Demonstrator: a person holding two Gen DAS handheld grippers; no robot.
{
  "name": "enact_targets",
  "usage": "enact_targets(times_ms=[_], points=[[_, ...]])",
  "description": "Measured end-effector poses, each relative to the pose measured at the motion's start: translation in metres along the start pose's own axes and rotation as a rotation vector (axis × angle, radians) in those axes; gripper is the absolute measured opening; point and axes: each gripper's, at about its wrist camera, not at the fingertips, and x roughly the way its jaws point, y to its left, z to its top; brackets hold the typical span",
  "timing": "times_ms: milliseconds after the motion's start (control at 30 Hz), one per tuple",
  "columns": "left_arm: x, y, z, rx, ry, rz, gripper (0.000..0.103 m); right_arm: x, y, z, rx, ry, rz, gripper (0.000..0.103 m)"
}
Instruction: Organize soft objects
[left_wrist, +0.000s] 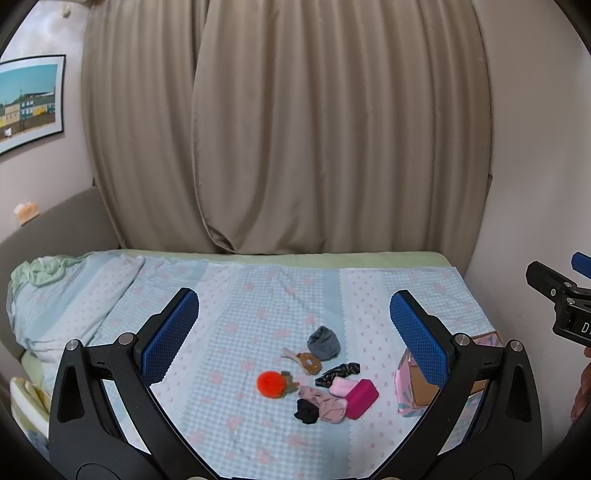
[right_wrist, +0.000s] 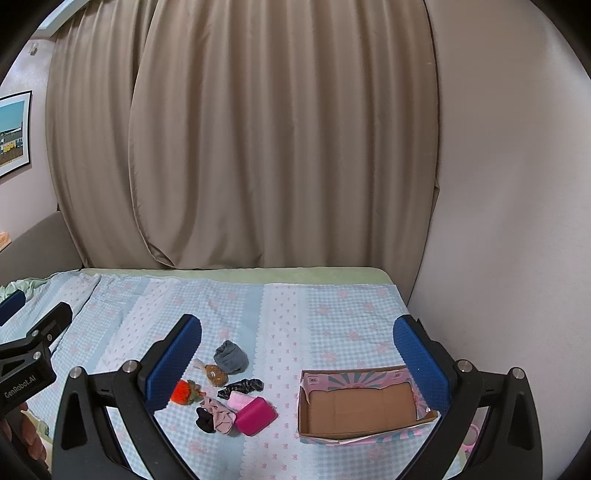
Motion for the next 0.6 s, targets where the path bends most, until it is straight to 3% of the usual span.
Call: enact_targets(times_ms=[600], points=[[0.0075, 0.0028, 0.0046, 0.002, 0.014, -0.007, 0.102, 0.001, 0.0077, -0.0047, 0.003, 0.015, -0.005, 0.103]])
